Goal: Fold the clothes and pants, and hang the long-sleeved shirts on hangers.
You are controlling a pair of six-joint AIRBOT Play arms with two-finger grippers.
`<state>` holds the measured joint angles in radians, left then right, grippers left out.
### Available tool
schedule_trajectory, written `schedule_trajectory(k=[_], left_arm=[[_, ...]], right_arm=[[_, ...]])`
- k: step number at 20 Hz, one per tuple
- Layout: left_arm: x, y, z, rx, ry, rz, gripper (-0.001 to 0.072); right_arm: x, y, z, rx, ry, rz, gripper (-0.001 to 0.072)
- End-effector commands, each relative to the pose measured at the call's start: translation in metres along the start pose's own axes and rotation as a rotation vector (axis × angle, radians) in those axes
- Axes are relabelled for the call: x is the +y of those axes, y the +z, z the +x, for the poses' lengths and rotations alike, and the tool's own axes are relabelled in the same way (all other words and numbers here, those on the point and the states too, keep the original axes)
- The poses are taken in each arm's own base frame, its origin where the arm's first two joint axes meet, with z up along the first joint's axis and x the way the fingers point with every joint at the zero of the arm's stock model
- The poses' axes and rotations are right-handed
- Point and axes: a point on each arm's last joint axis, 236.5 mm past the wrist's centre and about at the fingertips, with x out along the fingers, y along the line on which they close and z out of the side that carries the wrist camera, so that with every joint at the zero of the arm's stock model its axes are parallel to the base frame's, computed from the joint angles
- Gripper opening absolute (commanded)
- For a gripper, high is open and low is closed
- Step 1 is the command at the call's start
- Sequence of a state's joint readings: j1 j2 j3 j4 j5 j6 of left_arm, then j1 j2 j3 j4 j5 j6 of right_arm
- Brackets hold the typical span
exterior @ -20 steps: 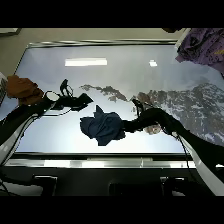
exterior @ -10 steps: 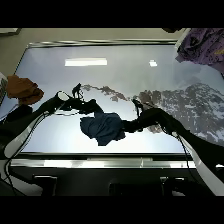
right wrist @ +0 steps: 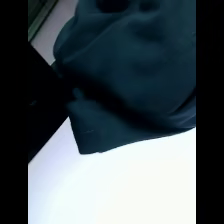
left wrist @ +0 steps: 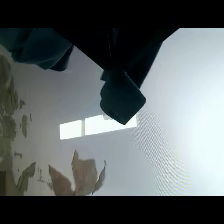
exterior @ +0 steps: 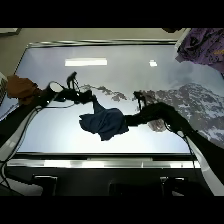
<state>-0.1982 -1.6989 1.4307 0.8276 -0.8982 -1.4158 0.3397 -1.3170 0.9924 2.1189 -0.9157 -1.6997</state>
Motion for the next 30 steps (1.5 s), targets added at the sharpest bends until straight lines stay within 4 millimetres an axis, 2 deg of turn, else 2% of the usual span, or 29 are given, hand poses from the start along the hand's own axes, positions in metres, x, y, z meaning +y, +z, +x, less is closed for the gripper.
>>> schedule_trajectory(k=[1,3,5,7,9,11,12,13,15,17,18,20,22,24,26,28,30], left_arm=[[-0.006,0.069,-0.101,-0.201,0.158,0.131,0.0011],[-0.032,0.109,-0.194,-0.407,0.223,0.192,0.0011],[-0.06,0.125,-0.287,-0.605,0.287,0.23,0.0011],[-0.082,0.116,-0.371,-0.779,0.359,0.255,0.0012],[-0.096,0.09,-0.443,-0.915,0.417,0.239,0.0012],[-0.107,0.054,-0.495,-1.001,0.448,0.221,0.0013],[-0.111,0.037,-0.512,-1.016,0.457,0.22,0.0012],[-0.114,0.018,-0.525,-1.022,0.461,0.21,0.0012],[-0.112,-0.012,-0.535,-1.0,0.466,0.177,0.0013],[-0.11,-0.024,-0.537,-0.989,0.462,0.15,0.0012],[-0.11,-0.021,-0.535,-0.988,0.461,0.148,0.0013],[-0.101,-0.003,-0.518,-0.954,0.478,0.144,0.0012],[-0.081,0.029,-0.481,-0.866,0.521,0.152,0.0012],[-0.046,0.065,-0.421,-0.739,0.564,0.123,0.0013],[0.0,0.094,-0.348,-0.594,0.609,0.087,0.0013],[0.047,0.112,-0.266,-0.454,0.621,0.049,0.0014],[0.089,0.114,-0.188,-0.33,0.6,-0.001,0.0014]], right_arm=[[-0.015,0.074,-0.098,-0.252,-0.268,-0.197,0.0026],[-0.004,0.12,-0.186,-0.468,-0.398,-0.292,0.0026],[0.016,0.144,-0.283,-0.684,-0.504,-0.368,0.0027],[0.033,0.144,-0.373,-0.872,-0.588,-0.396,0.0027],[0.043,0.123,-0.449,-1.027,-0.649,-0.376,0.0027],[0.045,0.09,-0.506,-1.15,-0.684,-0.329,0.0027],[0.044,0.072,-0.527,-1.194,-0.693,-0.3,0.0027],[0.043,0.057,-0.541,-1.226,-0.69,-0.271,0.0027],[0.044,0.037,-0.557,-1.27,-0.659,-0.226,0.0027],[0.042,0.033,-0.557,-1.271,-0.642,-0.195,0.0027],[0.041,0.039,-0.55,-1.252,-0.647,-0.194,0.0027],[0.034,0.059,-0.527,-1.184,-0.666,-0.193,0.0027],[0.02,0.092,-0.483,-1.069,-0.697,-0.196,0.0027],[0.001,0.126,-0.424,-0.932,-0.733,-0.209,0.0028],[-0.022,0.157,-0.35,-0.797,-0.752,-0.239,0.0028],[-0.042,0.179,-0.269,-0.695,-0.719,-0.252,0.0028],[-0.061,0.189,-0.193,-0.592,-0.673,-0.238,0.0028]])
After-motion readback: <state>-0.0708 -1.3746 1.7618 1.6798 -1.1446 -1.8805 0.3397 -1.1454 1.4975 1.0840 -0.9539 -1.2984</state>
